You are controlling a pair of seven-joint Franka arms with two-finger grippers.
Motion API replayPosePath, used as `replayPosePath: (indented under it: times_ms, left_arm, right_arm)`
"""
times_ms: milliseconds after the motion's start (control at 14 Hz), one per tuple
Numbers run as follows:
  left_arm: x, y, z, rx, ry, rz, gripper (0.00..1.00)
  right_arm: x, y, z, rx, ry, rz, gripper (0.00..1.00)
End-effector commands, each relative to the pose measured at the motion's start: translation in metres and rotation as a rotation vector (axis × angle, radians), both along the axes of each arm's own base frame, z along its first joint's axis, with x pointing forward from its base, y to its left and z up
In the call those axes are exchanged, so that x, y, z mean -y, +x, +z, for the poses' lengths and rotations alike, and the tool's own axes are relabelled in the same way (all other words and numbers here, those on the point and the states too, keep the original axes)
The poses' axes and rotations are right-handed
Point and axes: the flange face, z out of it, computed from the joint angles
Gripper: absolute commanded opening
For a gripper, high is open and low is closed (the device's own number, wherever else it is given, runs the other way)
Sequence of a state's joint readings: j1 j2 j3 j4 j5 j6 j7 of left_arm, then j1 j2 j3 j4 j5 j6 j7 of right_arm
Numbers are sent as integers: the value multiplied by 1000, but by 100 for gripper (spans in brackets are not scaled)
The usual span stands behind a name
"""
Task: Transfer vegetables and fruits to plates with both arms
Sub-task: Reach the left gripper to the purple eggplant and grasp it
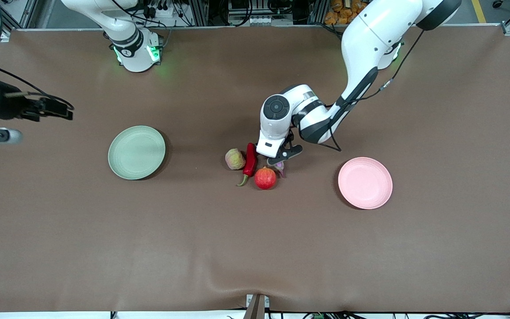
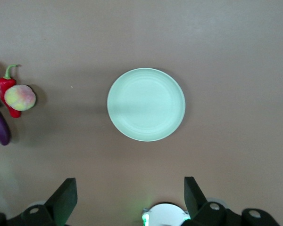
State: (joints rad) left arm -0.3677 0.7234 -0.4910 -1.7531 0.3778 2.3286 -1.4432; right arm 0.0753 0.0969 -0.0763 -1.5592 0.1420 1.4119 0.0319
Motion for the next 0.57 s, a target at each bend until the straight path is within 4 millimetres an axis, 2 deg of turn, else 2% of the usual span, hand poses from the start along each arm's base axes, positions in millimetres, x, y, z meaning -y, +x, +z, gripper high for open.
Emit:
replayPosePath:
  times_ms: [0,71,214,286,357,429,500]
  left_arm:
    - [6,1,-5,26,-1,-5,23]
    - [5,1,-7,40,9,-25,0]
    - [-8,15,3,55,20,-34,0]
    - [-21,26,23,69,47,-42,0]
    - [-43,40,46,66,92,-61,0]
    - [-61,44,69,48,136,-99,0]
    - [-92,54,86,34,176,-122,0]
  right_arm:
    - [-34,9,-12,-15,-5,-47,100]
    - [-41,15,-22,-28,16,-84,100]
    - [-52,28,-47,-58,48,-110,100]
    - [-63,35,-60,-67,72,-136,100]
    - [-72,42,-75,-85,93,-179,100]
    - [-86,48,-89,-95,116,-200,100]
    - [-108,55,-110,-102,133,-204,100]
